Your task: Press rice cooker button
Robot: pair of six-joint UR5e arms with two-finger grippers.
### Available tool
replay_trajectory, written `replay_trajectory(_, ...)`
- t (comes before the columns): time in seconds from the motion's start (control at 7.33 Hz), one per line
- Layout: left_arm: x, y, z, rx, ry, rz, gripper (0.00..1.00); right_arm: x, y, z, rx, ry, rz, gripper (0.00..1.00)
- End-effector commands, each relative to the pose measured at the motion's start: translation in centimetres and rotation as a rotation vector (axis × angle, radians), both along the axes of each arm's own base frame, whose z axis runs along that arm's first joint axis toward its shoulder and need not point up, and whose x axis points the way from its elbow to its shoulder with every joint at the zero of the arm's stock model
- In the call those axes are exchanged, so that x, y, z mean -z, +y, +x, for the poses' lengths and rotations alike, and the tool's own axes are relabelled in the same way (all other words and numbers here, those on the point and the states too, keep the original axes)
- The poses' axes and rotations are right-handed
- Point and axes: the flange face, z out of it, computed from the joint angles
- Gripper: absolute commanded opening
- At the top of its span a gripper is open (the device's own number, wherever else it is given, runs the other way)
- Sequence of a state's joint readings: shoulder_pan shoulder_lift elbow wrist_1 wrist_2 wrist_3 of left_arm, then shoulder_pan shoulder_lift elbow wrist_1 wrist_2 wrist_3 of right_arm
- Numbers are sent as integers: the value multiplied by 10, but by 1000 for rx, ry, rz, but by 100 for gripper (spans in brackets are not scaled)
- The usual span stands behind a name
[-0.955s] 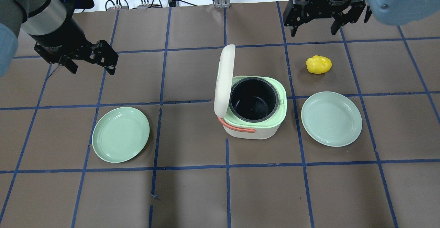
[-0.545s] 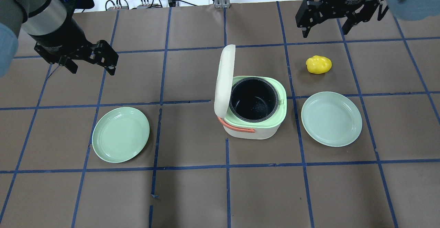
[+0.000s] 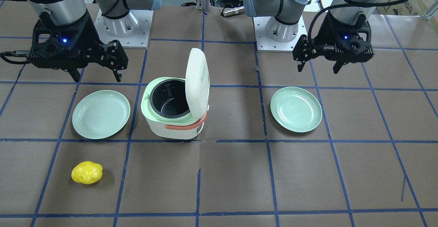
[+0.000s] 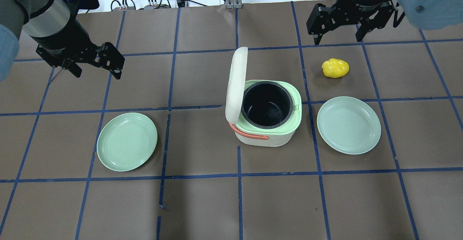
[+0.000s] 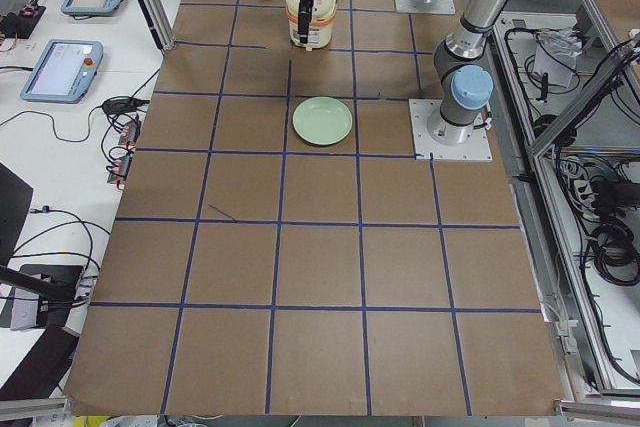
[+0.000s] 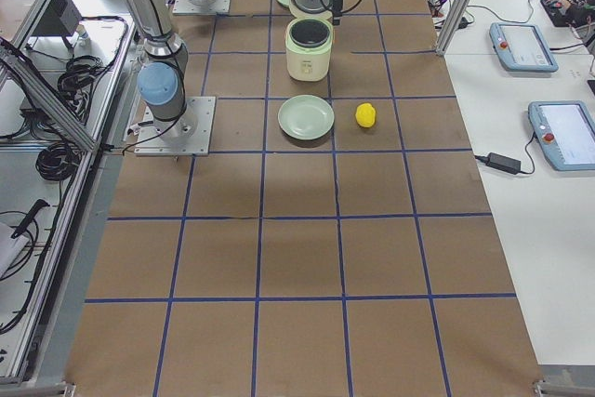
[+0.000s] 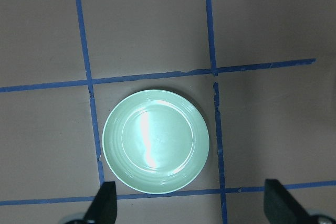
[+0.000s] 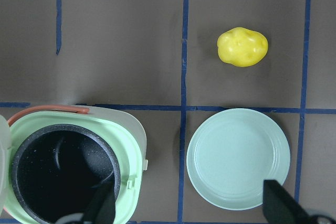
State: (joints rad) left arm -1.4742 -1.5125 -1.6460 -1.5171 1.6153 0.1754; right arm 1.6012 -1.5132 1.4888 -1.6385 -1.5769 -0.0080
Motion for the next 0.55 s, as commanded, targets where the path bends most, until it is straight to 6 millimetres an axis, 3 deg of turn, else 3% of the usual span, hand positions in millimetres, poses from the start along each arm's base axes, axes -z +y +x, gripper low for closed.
replay_trajectory(0.0, 0, 0, 0, -1, 0, 0, 100, 0, 1, 4, -14, -2, 0, 100)
replay_trajectory(0.41, 0, 0, 0, -1, 0, 0, 100, 1, 4, 4, -9, 1, 15, 100)
